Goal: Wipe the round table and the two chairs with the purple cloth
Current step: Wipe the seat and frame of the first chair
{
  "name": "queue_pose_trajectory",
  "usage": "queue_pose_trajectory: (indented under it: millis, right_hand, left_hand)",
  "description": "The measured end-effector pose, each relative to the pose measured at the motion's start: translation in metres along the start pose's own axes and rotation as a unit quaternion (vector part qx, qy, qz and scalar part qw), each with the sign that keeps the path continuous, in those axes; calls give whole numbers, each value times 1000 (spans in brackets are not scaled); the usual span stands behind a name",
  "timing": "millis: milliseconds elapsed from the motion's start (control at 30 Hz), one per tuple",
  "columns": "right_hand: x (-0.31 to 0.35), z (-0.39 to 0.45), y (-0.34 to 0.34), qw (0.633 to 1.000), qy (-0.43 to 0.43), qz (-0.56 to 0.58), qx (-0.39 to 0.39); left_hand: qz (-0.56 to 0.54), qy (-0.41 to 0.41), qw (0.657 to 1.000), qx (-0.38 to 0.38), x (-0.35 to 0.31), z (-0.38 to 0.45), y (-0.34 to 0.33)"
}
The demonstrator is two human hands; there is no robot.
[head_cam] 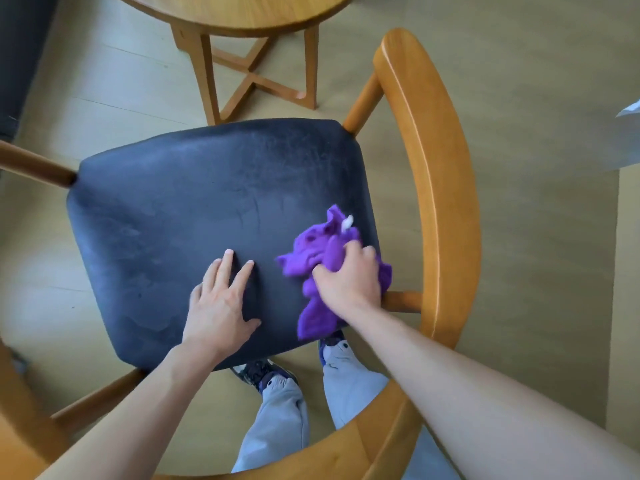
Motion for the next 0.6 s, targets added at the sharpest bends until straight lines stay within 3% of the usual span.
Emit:
queue_pose_trajectory:
  millis: [100,167,200,267,367,467,533,600]
  right_hand:
    - [18,32,17,989,-102,92,-54]
    - [43,28,1,987,-128,77,-58]
    - [60,16,-12,992,-93,33,-72]
    - [93,-23,-48,991,57,-84,-91]
    - [109,-91,-103,917,331,-224,-12]
    - [101,-87,-95,850,445,-270,82]
    - [98,-51,-63,865,418,-274,44]
    - [101,-4,-26,932,299,-202,-31]
  left_hand:
    - [3,110,994,-8,36,-21,4]
    - [-31,158,987,-4,58,-30,0]
    - [-45,169,985,-2,66,-34,-4]
    - [-48,170,984,-2,76,-37,-10]
    - [-24,163,986,-3,79,-42,-12]
    - [-27,161,987,-6,77,-43,-11]
    - [-39,164,986,-1,75,-41,-11]
    - [-70,170,983,1,72,-39,-14]
Point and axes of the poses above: each hand's wrist, its own z-axis towards the middle knuckle, its own y-axis out of the back of the hand, x = y × z, the point moved 9 cm from there along z, towards the middle knuckle, and after that the axes turned 10 degrees about -y, right-handed, at the moved point
